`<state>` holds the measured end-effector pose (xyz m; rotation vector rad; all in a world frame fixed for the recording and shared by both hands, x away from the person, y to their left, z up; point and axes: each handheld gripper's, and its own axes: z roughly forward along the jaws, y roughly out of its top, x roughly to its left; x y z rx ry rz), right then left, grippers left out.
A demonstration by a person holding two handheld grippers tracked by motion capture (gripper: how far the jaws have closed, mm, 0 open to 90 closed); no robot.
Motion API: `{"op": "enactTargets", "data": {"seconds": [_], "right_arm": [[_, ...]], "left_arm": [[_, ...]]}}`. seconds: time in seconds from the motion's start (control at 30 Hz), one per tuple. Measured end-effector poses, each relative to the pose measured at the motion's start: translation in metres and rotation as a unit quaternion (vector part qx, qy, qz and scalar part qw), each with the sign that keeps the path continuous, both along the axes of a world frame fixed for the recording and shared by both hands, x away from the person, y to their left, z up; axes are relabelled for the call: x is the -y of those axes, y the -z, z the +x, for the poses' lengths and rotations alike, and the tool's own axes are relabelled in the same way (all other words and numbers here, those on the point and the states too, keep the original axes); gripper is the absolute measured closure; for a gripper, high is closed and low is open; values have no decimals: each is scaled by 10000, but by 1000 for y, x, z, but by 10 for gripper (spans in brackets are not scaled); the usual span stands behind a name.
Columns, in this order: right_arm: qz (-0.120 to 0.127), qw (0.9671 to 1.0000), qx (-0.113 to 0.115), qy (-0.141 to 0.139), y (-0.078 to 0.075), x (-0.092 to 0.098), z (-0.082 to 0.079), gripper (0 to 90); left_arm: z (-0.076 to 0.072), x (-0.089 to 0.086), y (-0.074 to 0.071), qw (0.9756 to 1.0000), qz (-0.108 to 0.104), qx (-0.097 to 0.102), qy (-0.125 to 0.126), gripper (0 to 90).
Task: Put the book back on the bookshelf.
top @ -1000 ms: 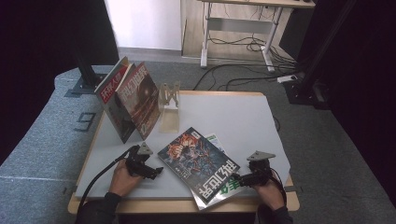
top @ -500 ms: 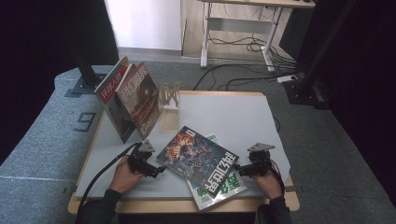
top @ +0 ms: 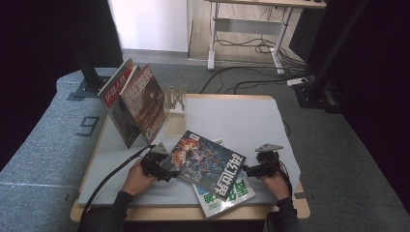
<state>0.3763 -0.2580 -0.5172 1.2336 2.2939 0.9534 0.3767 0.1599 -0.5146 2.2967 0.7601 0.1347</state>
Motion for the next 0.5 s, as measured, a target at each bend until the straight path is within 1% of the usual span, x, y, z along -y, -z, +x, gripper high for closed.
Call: {"op": "enactTargets", "data": {"seconds": [0.1,0.27,0.37,0.5], "right_arm": [[-12,10000,15,0,0,0,1,0],[-26,10000,40,51,0,0,3,0],[-27,10000,48,75,0,1,5,0],[3,10000,5,84,1,2,8,0]], "left_arm": [[-1,2,2,10000,67,-1,-6,35],[-6,5,1,9998,197,55,1,19],[-12,8,1,9996,283,52,10,6],[-22,13,0,9989,437,148,24,0]]}}
